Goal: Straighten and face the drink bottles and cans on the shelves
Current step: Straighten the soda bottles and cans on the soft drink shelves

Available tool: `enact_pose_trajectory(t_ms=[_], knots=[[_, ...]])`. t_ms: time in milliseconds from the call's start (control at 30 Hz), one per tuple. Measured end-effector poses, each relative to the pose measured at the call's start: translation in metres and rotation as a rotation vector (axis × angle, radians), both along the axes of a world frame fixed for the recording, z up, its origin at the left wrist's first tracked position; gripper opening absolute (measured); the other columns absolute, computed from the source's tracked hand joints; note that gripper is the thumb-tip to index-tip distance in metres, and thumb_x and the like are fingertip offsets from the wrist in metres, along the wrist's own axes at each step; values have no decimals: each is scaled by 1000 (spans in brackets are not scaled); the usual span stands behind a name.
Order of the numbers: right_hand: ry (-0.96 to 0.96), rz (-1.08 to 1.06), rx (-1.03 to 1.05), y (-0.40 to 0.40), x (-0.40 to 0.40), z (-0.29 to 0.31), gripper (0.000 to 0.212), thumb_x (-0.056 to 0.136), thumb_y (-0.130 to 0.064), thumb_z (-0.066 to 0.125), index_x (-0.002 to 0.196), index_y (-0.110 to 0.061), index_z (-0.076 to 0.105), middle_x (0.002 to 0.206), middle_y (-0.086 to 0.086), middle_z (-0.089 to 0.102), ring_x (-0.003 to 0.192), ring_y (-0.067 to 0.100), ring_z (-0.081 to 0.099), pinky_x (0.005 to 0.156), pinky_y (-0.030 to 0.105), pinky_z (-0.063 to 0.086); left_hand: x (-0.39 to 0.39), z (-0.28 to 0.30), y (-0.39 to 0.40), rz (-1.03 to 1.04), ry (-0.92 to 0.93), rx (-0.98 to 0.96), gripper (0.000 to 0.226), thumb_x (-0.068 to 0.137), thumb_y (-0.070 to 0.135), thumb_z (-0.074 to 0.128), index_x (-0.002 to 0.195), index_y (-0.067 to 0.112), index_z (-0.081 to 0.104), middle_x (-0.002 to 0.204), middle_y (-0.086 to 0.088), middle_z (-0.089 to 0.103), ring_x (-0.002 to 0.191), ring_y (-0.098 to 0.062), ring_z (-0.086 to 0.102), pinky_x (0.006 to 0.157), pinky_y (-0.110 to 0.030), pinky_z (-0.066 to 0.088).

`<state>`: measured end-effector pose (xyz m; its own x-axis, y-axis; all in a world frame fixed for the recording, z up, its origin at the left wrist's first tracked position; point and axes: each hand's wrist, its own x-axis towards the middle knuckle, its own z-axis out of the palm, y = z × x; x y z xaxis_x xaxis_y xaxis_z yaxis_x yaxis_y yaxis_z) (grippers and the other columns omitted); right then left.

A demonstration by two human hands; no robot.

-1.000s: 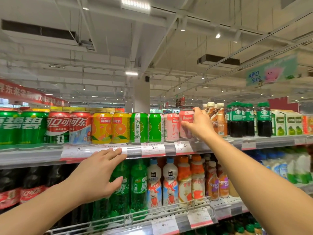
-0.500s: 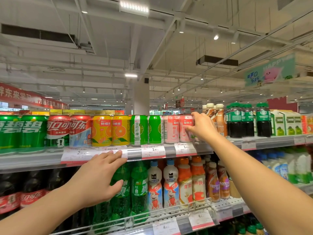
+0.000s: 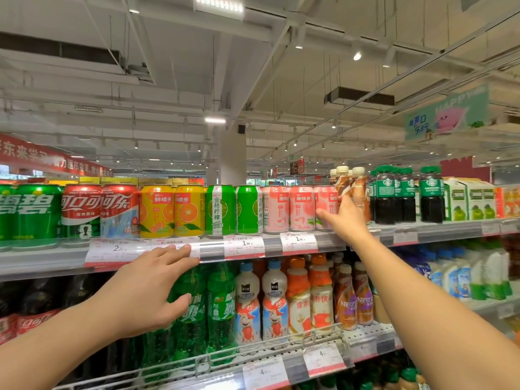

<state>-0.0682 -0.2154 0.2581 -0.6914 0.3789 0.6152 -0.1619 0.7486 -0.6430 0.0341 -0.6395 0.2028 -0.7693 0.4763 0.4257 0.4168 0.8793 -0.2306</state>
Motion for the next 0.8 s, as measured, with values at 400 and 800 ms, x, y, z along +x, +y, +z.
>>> enact_pose_trajectory(t_ms=[400,800], knots=[[-77,82,7,-2,15,8,42,87,-40,76,120,-22,57,109,-6,68,103,19,65,97,44,53,3,0,1,7,-33,37,95,69,76,10,158,43,18,167,19,6,154,-8,9,122,-30,22],[326,17,330,-98,65,-11,28,90,-27,63,115,-15,59,118,3,58,109,21,54,92,37,44,5,-6,-6,-83,-37,75,67,93,57,47,154,31,38,169,6,12,155,-17,7,125,-37,14]])
